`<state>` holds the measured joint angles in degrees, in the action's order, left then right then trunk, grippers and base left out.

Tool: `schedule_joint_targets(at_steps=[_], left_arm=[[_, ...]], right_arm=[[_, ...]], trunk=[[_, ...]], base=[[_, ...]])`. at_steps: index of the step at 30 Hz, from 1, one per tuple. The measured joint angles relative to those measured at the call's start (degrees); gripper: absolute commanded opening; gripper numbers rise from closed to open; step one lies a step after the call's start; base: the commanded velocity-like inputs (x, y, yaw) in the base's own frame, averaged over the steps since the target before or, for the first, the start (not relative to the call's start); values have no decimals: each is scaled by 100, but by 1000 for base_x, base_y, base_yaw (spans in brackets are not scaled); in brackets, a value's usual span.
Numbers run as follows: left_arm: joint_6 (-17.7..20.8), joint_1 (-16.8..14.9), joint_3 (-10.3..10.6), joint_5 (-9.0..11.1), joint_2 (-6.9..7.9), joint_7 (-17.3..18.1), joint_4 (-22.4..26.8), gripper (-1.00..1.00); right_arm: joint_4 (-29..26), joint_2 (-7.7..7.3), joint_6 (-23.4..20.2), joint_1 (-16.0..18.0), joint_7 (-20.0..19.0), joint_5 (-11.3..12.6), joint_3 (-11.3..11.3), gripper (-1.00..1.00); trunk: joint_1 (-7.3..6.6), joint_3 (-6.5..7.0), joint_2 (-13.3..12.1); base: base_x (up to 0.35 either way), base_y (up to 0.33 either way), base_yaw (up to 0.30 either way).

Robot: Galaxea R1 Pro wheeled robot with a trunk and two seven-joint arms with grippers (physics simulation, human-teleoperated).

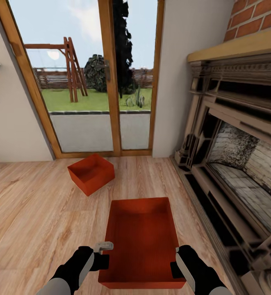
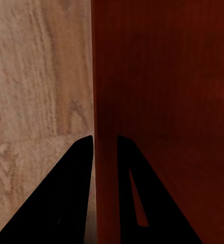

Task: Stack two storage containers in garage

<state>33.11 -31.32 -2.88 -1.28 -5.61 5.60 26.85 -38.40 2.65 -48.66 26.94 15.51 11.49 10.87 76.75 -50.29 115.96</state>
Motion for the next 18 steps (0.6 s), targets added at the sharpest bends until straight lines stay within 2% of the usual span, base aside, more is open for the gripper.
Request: schedule_joint_targets(at_steps=[18], left_arm=[[0,0,2,1,0,0,0,-100]], right_arm=[[0,-2,1,-1,0,4,3,-100]], trunk=[[-395,483,-722]], base=[[0,0,0]])
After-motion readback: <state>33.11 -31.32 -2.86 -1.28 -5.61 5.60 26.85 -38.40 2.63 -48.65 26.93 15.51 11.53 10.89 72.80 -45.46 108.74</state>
